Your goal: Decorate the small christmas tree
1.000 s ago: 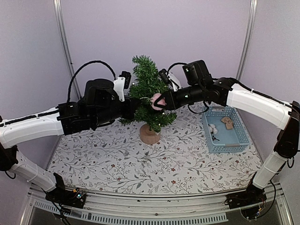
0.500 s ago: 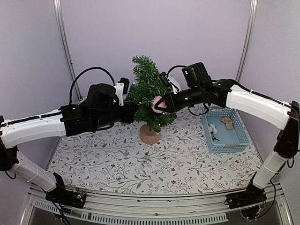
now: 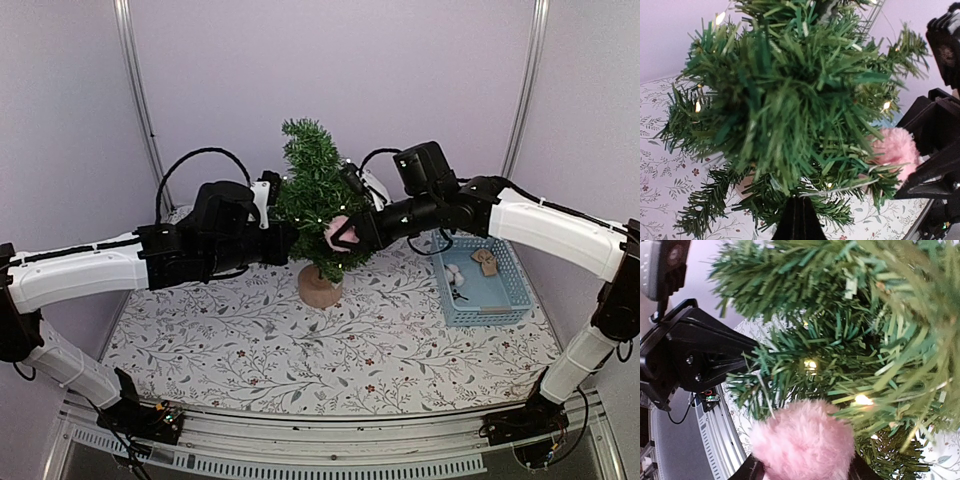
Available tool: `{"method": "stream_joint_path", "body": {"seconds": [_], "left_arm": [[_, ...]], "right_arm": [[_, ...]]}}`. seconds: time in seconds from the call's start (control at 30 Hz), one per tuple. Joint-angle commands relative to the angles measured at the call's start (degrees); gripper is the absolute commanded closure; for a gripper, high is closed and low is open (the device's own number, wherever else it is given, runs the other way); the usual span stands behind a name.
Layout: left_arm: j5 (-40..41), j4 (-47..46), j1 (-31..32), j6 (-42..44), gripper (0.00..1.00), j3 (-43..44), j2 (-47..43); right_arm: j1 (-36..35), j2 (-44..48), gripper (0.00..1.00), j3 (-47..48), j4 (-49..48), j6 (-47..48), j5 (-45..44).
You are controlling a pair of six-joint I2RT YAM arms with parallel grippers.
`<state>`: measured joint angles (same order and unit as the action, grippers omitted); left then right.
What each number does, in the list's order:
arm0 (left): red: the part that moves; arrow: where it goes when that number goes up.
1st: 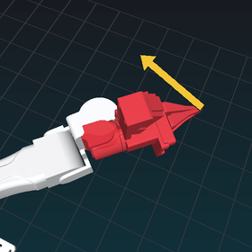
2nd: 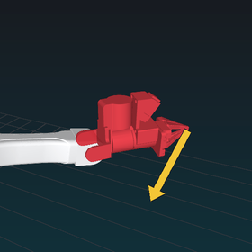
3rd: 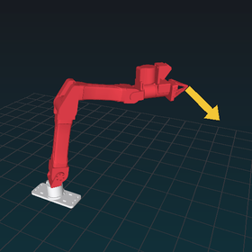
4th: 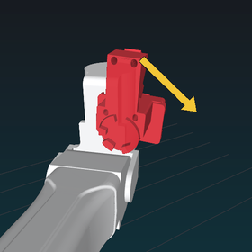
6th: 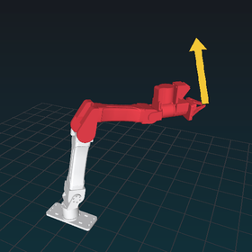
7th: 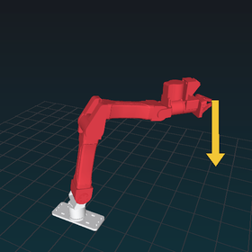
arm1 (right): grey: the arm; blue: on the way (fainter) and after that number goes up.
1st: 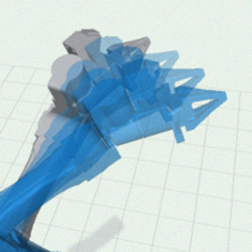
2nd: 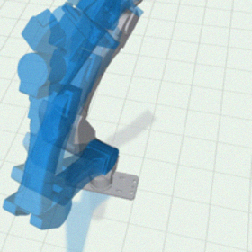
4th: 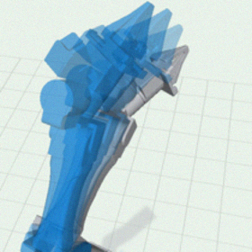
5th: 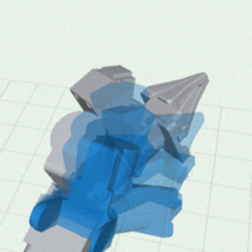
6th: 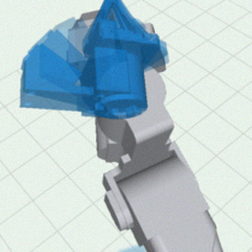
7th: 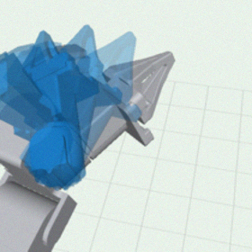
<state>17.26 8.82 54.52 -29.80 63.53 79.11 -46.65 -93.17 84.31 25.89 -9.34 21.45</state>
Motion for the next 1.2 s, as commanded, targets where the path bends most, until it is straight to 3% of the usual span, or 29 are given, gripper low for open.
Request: {"method": "stream_joint_path", "body": {"seconds": [0.0,0.37,0.7,1.17], "left_arm": [[-0.93,-1.35,-0.82,-0.34,1.0,-1.03,0.34],[-2.2,-4.96,-0.82,0.11,1.0,-2.84,-0.84],[-3.85,-6.14,-0.91,-0.08,1.0,-3.91,-2.12],[-9.03,-5.61,-6.13,0.46,0.4,-9.87,-12.79]], "right_arm": [[-0.37,4.12,0.52,-1.51,-2.41,0.87,2.47],[-0.33,7.76,0.26,-4.16,-2.81,1.02,2.07],[2.36,10.63,0.32,-9.76,-3.15,-4.68,-0.73],[6.95,16.42,0.41,-18.9,-6.01,-14.43,-0.15]]}}
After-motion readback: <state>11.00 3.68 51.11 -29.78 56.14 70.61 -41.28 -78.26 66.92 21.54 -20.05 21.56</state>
